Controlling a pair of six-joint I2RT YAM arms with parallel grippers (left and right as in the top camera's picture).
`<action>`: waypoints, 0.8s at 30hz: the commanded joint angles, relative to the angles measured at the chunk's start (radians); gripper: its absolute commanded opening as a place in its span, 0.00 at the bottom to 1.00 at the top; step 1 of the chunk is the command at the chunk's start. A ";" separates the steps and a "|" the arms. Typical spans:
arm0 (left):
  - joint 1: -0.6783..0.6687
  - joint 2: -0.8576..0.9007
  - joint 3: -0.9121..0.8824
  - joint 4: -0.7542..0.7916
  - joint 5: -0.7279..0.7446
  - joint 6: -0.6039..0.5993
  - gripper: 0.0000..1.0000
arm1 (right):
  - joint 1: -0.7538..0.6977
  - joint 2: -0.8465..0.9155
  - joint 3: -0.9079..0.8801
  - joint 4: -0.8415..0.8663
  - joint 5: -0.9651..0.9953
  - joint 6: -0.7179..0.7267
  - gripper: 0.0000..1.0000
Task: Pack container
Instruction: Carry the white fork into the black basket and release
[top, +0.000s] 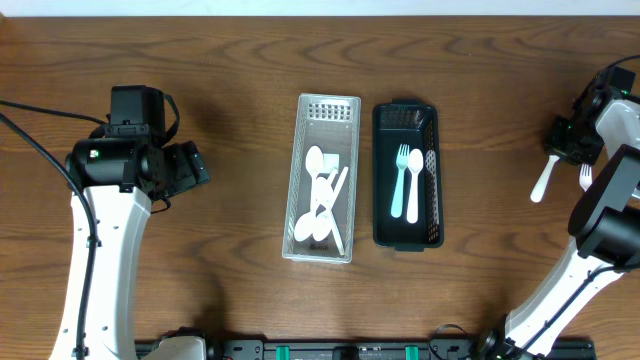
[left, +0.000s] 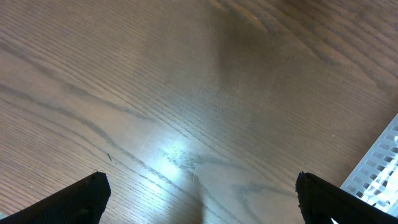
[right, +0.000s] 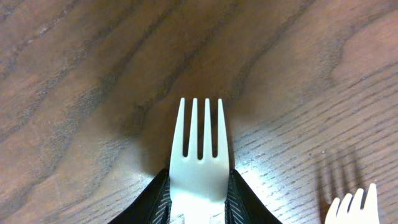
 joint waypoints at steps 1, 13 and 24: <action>-0.002 0.004 -0.005 -0.006 -0.008 0.013 0.98 | 0.016 0.019 -0.009 -0.041 0.006 0.013 0.13; -0.002 0.004 -0.005 -0.006 -0.008 0.013 0.98 | 0.251 -0.439 -0.009 -0.160 -0.091 0.093 0.12; -0.002 0.004 -0.005 -0.010 -0.008 0.013 0.98 | 0.645 -0.576 -0.029 -0.256 -0.079 0.267 0.13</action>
